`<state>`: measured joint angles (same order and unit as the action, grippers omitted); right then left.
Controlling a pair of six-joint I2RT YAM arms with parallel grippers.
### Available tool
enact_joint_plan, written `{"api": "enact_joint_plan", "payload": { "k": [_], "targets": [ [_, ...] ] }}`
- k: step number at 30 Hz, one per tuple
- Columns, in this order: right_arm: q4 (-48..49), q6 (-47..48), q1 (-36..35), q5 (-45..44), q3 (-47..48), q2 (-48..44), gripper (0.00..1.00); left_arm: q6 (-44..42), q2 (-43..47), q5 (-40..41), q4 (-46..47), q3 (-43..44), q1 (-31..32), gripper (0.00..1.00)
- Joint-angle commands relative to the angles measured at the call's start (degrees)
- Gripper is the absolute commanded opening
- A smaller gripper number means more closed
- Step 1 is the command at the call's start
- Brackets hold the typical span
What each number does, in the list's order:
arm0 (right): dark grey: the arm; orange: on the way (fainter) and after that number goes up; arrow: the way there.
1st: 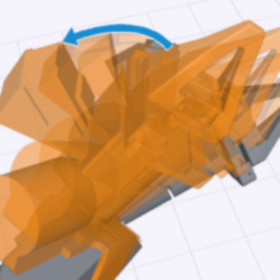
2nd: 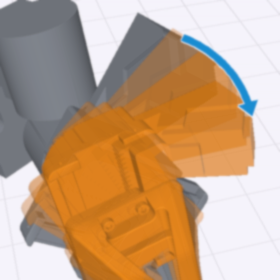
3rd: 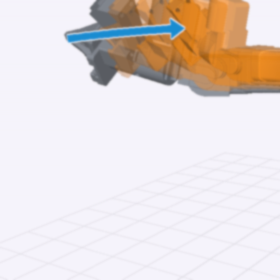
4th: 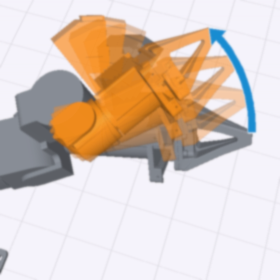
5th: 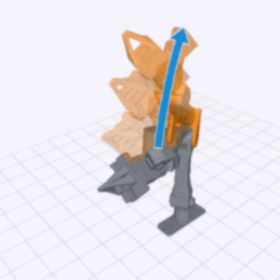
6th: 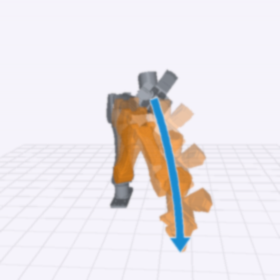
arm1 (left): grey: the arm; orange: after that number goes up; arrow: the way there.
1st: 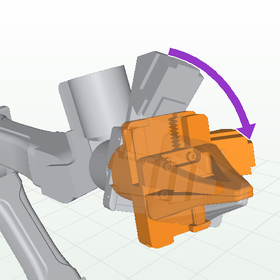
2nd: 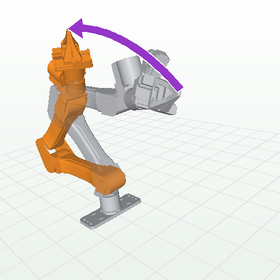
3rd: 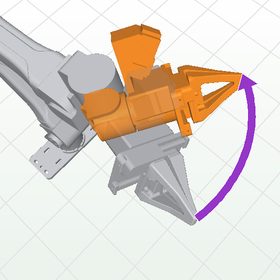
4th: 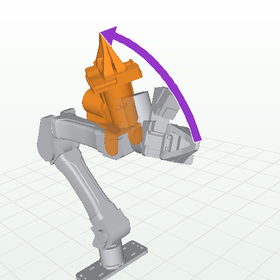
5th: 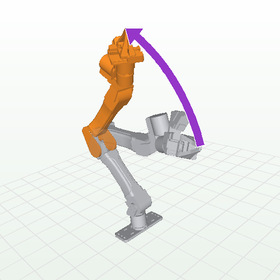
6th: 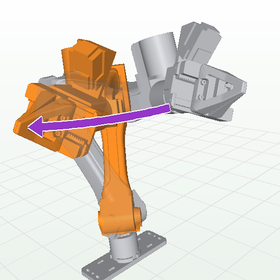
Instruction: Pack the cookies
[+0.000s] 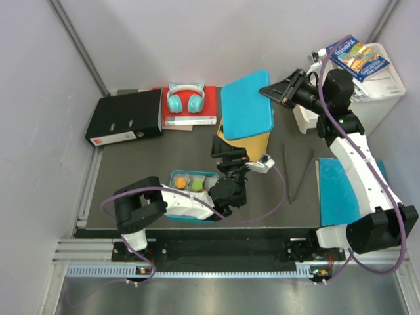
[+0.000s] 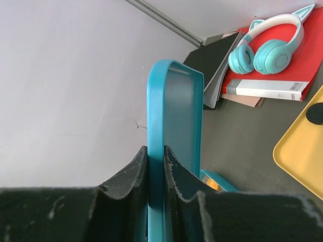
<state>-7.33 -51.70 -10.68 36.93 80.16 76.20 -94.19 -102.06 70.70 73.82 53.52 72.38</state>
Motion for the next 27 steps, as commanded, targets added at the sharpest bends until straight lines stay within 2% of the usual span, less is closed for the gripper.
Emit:
{"api": "enact_joint_plan", "payload": {
  "k": [1,4,5,8,9,11,12,13,14,15,16,18,19,21,22,25,27],
  "targets": [
    [4.42,-1.9,1.62,0.07,-0.26,-2.81,0.0,4.8,5.2,4.62,23.39,0.36,-2.5,0.98],
    [6.19,-2.96,2.76,-0.45,-2.02,-4.57,0.0,9.89,8.27,9.09,22.6,-0.95,-5.92,0.98],
    [6.97,-3.05,3.29,-0.63,-2.46,-5.36,0.0,11.99,10.37,11.46,19.2,-1.39,-6.98,0.98],
    [9.43,-4.02,3.99,-0.98,-3.69,-6.42,0.0,25.77,16.68,14.29,8.84,-3.68,-10.93,0.98],
    [9.7,-4.11,4.0,-0.98,-4.04,-6.85,0.0,37.3,18.72,15.43,-4.78,-4.55,-12.68,0.98],
    [10.14,-4.37,4.0,-0.89,-4.22,-7.03,0.0,54.98,25.72,14.74,-26.07,-3.78,-14.36,0.98],
    [11.28,-4.72,4.0,-0.28,-4.83,-7.12,0.0,83.18,27.95,9.25,-63.77,0.93,-16.81,0.98],
    [12.25,-5.68,4.08,0.16,-5.27,-7.04,0.0,100.09,29.8,1.1,-80.86,5.15,-19.7,0.98],
    [12.95,-6.21,4.0,0.6,-5.63,-7.12,0.0,112.26,31.38,-5.24,-91.03,8.33,-23.91,0.98],
    [14.09,-6.57,4.0,1.3,-6.59,-7.04,0.0,121.52,31.92,-10.61,-93.92,9.66,-32.65,0.98],
    [14.62,-7.26,4.0,1.65,-7.2,-7.03,0.0,123.09,32.27,-22.5,-94.91,9.42,-36.05,0.98],
    [16.2,-8.32,3.82,3.49,-9.22,-6.86,0.0,126.6,32.71,-30.84,-95.0,8.97,-42.81,0.98],
    [16.82,-8.41,3.65,4.2,-9.75,-6.6,0.0,127.58,32.72,-37.49,-95.26,8.97,-44.5,0.98],
    [17.35,-7.98,3.12,5.69,-12.38,-6.51,0.0,129.95,32.89,-44.12,-94.48,8.1,-48.97,0.98],
    [19.53,-7.37,1.03,5.87,-15.18,-7.2,0.0,131.88,32.46,-53.38,-93.26,7.49,-52.48,0.98],
    [20.25,-4.99,-2.75,5.96,-19.94,-7.74,0.0,136.89,31.58,-63.19,-93.16,5.73,-58.74,0.98],
    [20.6,-3.67,-4.61,5.7,-23.02,-7.83,0.0,137.96,31.57,-64.89,-93.07,4.85,-60.16,0.98]
  ]
}}
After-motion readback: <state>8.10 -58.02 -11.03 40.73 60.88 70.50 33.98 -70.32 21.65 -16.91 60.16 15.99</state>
